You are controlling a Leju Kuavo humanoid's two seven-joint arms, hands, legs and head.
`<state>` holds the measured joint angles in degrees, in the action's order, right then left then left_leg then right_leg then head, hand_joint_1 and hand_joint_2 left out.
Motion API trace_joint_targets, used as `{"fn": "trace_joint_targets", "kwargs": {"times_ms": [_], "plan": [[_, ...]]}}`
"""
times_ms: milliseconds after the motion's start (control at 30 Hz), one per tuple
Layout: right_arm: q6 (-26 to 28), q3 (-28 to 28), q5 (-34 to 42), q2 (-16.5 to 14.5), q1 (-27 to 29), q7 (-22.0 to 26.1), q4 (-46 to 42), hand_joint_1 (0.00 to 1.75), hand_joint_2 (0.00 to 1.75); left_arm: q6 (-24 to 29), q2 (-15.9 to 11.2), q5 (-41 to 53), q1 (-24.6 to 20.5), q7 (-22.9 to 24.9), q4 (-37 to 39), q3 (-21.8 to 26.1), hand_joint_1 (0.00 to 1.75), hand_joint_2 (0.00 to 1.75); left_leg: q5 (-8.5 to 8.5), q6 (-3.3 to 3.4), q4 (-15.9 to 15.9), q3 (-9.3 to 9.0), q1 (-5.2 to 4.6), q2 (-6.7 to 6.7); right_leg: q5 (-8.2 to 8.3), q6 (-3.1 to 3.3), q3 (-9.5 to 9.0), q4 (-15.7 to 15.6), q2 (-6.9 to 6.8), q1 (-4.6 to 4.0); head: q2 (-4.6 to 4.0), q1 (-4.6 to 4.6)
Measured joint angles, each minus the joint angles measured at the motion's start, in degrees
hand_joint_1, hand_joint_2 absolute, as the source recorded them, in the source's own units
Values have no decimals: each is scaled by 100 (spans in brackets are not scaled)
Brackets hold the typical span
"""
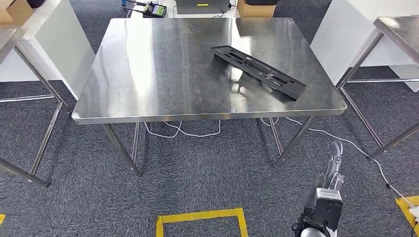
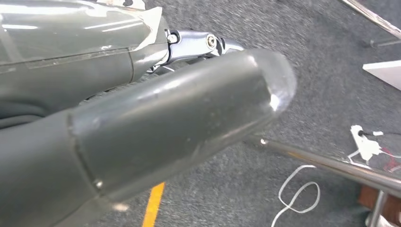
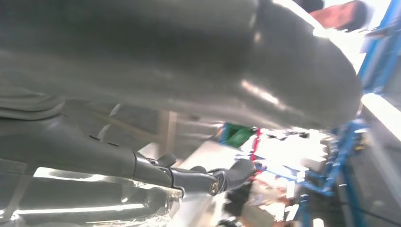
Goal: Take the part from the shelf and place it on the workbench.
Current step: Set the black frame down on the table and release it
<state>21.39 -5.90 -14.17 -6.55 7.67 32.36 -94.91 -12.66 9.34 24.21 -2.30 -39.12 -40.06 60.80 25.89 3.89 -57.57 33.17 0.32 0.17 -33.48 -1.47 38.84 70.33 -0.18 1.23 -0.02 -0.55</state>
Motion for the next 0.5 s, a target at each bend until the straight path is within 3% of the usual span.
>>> {"fn": "trace_joint_targets", "kwargs": {"times_ms": [33, 100, 133, 167, 200, 267, 500], "plan": [[5, -40, 12, 2, -32, -45, 98, 0, 0, -9, 11, 8, 1, 0, -1, 21, 0, 0, -76, 4, -5, 92, -17, 5, -71, -18, -8, 261, 1, -10, 0, 4], [0, -119, 50, 8, -116, -120, 343, 0, 0, -32, 44, 34, 0, 0, -2, 66, 0, 0, -229, 4, -18, 267, -51, 10, 124, -111, -281, 272, 2, -47, 0, 10], [-7, -154, 70, 11, -170, -146, 475, 0, 0, -39, 63, 47, -2, 0, -2, 86, 0, 0, -305, -2, -22, 340, -66, 12, 260, -132, -556, 1, 2, -76, 0, 9], [-21, -190, 92, 18, -231, -170, 612, 0, 0, -43, 89, 67, -6, 0, -3, 102, 0, 0, -373, -13, -26, 407, -85, 12, 310, -109, -888, -418, 1, -106, 0, 9], [-39, -225, 115, 24, -302, -185, 742, 0, 0, -44, 109, 84, -13, 0, -5, 110, 0, 0, -439, -29, -27, 455, -101, 15, 280, -62, -1201, -883, 0, -142, 0, 7], [-77, -292, 158, 38, -445, -216, 1011, 0, 0, -40, 140, 108, -32, 0, -19, 120, 0, 0, -565, -72, -10, 509, -114, 27, 134, 30, -1525, -1492, 1, -197, 0, -3], [-97, -342, 191, 47, -536, -236, 1241, 0, 0, -33, 147, 112, -44, 2, -31, 134, 0, 0, -657, -109, 16, 531, -99, 37, 127, 54, -1512, -1592, 5, -225, 0, -7]]}}
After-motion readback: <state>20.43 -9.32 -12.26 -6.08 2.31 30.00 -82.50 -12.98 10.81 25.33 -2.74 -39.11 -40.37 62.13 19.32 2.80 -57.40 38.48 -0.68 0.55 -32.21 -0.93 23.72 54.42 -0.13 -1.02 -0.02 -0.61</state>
